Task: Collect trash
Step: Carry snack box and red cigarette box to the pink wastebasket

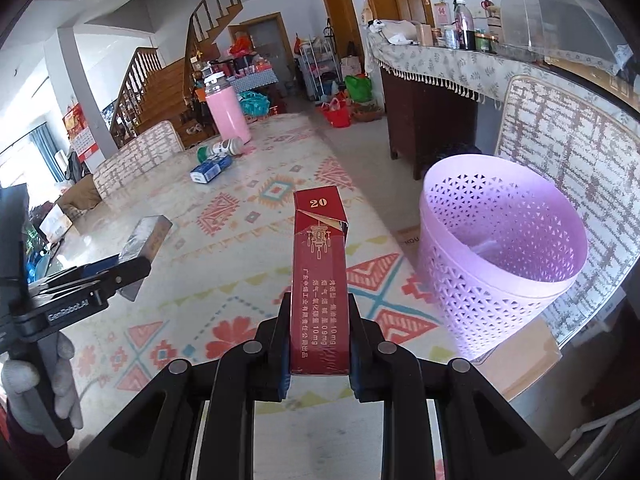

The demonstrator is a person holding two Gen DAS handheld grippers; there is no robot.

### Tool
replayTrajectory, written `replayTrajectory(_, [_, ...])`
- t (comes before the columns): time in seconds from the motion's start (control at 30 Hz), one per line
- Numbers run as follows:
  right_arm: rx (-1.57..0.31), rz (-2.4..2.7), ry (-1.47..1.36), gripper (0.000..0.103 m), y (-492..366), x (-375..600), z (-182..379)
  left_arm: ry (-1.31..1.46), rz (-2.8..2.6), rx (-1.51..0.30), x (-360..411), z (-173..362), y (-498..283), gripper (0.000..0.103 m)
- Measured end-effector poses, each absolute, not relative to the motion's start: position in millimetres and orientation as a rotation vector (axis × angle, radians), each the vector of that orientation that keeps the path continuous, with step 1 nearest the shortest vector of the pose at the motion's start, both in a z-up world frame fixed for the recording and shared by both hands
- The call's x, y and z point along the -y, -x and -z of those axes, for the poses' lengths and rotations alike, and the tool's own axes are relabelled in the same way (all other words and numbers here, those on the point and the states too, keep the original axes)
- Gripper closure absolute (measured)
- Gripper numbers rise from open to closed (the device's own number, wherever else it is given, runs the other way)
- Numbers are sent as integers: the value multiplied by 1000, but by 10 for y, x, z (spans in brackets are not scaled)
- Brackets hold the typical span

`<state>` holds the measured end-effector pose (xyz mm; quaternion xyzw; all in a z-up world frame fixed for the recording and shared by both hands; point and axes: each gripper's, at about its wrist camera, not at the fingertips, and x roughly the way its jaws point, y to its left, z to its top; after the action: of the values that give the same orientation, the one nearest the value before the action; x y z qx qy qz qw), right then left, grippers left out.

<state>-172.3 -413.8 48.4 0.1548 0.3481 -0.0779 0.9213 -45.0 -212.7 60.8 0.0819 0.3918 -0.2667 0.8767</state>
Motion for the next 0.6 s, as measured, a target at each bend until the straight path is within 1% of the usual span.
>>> replayTrajectory(0.33, [-703,125,-325,79,1707,4260,-395,-267,544,-817,2673,-600,696,49])
replayTrajectory(0.6, [-695,126,-347,79,1790,4442,-358,-300,499,-819,2837,-557,749,49])
